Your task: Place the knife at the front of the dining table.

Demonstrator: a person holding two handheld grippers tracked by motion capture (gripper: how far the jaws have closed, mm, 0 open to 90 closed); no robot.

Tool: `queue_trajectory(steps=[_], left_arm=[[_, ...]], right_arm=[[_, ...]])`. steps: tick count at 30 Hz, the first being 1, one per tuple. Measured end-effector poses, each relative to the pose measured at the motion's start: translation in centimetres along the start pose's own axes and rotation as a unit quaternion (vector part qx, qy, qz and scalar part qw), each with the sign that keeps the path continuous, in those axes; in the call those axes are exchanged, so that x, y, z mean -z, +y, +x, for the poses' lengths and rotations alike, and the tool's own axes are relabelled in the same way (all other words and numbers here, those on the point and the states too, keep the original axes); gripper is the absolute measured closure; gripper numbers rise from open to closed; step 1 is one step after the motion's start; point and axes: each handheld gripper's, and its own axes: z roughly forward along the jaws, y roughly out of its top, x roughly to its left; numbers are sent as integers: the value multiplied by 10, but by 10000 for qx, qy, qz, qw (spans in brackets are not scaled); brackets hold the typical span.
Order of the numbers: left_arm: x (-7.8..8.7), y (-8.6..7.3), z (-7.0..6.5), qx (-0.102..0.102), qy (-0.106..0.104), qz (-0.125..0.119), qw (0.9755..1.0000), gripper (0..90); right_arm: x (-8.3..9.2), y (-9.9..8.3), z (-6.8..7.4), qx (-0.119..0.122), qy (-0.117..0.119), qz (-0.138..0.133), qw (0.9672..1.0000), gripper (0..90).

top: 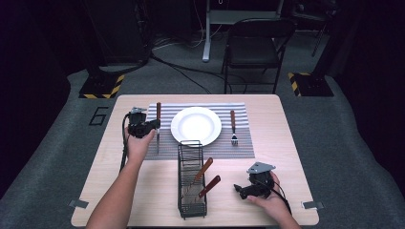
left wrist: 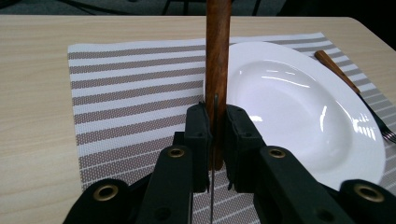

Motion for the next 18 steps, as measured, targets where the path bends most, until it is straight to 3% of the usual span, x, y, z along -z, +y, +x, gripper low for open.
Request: queue_trajectory(steps=[3, 7, 13, 18], left_arm=[[-9, 2, 4, 140, 8, 57, 9999, 807], [-19, 5, 7, 180, 13, 57, 9998, 807], [-29, -1, 24, 826, -19, -1, 9966, 807], [-38, -3, 26, 831, 50, 46, 9965, 804]], right_arm=[[0, 0, 0, 2, -3, 0, 10000, 0], [0, 0, 0, 3, -2, 1, 10000, 0], [0, 0, 0, 1, -2, 1, 10000, 0], [0, 0, 0, 4, -1, 1, 10000, 0]])
